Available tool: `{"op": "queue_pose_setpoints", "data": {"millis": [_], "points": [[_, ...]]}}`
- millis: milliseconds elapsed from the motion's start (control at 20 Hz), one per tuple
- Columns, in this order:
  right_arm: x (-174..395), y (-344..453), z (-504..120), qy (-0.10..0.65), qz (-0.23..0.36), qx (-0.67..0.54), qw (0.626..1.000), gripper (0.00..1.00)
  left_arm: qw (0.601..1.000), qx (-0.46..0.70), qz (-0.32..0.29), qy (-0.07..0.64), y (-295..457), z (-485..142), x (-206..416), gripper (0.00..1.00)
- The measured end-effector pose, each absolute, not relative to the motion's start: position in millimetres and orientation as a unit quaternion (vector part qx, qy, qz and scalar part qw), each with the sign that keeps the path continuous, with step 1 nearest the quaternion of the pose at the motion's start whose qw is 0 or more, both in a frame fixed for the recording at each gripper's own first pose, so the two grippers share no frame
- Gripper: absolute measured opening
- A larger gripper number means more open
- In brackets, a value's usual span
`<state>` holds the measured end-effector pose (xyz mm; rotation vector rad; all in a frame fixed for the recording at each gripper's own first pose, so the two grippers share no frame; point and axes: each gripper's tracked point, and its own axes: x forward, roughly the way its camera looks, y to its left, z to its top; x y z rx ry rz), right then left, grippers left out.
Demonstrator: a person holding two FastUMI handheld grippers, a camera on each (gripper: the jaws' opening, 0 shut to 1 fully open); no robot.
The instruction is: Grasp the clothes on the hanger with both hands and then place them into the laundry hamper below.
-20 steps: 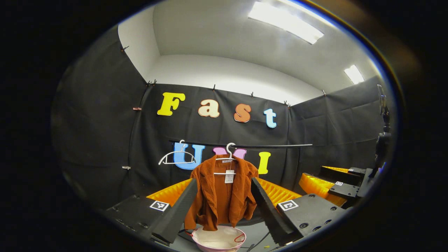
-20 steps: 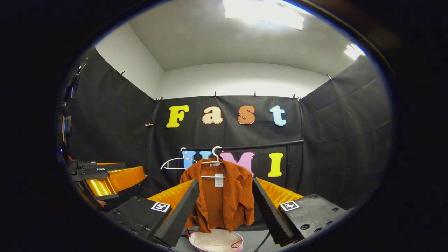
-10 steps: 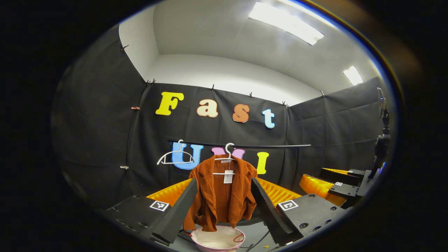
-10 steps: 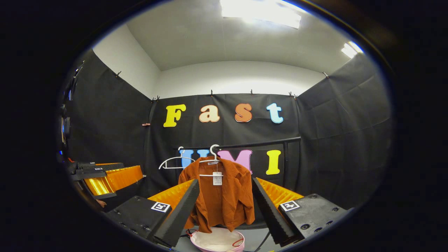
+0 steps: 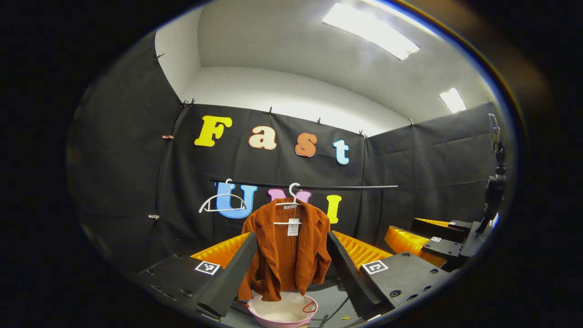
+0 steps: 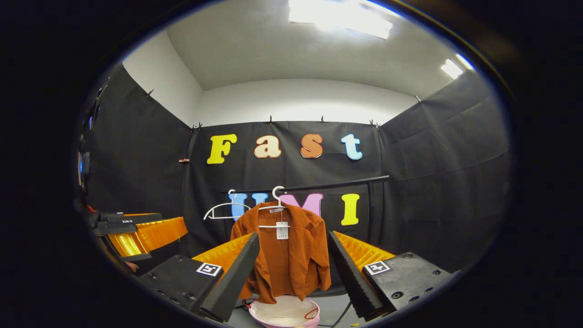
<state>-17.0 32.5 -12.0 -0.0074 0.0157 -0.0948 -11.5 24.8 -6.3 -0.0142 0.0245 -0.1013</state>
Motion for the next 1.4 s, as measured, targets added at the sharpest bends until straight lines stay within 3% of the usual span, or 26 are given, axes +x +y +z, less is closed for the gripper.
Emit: {"op": "queue_pose_setpoints", "data": {"millis": [450, 1000, 1400], "points": [[33, 19, -37, 0.016, -0.047, -0.009, 0.999, 0.98, 0.998, -0.011, -0.056, 0.021, 22, -27, 34, 0.97], [221, -1, -122, 0.046, 0.054, 0.021, 0.997, 0.98, 1.000, -0.010, 0.018, 0.007, 26, -71, 200, 0.97], [295, -33, -181, 0.094, 0.055, 0.043, 0.993, 0.98, 0.997, -0.005, 0.059, 0.057, 31, -130, 273, 0.97]]}}
